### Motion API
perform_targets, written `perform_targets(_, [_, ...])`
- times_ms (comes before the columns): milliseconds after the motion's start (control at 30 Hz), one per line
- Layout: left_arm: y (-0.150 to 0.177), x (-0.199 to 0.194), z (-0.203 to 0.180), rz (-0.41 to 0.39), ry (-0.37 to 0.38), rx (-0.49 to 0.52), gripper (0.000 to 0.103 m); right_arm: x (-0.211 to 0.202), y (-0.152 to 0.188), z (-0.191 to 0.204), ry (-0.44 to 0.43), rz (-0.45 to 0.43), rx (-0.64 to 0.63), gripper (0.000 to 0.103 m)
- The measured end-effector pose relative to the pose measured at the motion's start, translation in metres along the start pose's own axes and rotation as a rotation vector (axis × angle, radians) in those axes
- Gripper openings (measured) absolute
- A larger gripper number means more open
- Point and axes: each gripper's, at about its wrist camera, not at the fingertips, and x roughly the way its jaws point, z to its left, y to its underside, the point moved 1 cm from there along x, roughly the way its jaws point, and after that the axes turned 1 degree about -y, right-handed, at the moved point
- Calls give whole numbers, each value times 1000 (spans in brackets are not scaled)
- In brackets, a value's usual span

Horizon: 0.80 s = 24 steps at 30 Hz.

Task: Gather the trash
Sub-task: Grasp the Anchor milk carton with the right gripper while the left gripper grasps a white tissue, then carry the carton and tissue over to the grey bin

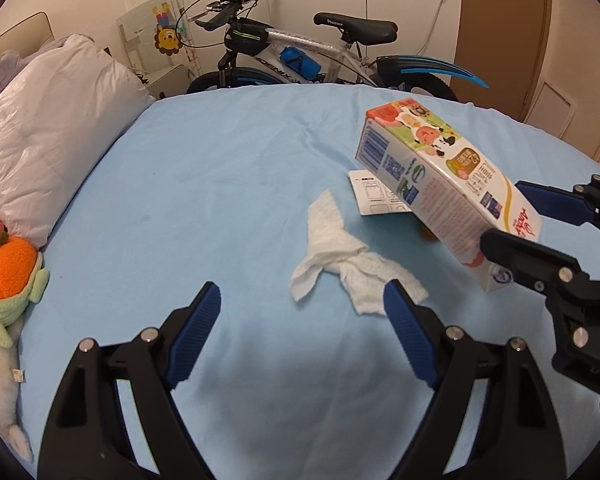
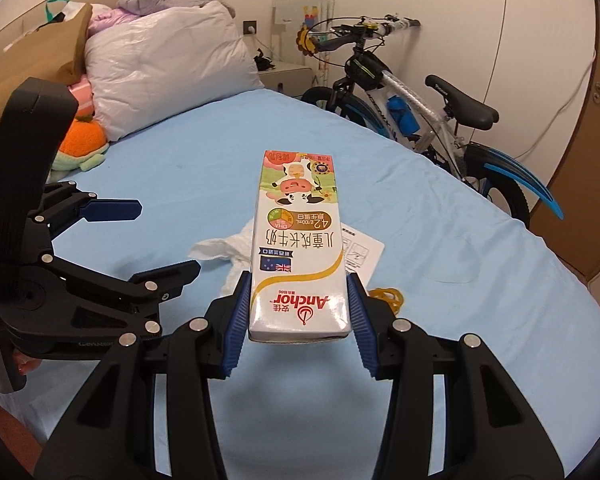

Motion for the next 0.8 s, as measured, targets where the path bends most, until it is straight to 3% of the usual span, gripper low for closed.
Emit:
perform_targets(433, [-12,74,-26,87,20,19,83,23,11,-41,12,2,62,44])
perform_targets(467, [-11,78,-28,92,22,20,80,24,12,-41,10,3,65,44])
perform_targets(500, [-10,81,-29,99,22,26,62,25,13,-41,9,4,66,44])
perform_targets(567, [-5,84,-32,109,23,33,48,25,14,-41,6,6,67,44])
perform_targets(600, [-3,81,-33,98,27,38,33,25,13,-41,3,6,69,44])
perform_targets(800, [-1,60,-32,74,33,66,29,20,15,-34,-9,11,70,44])
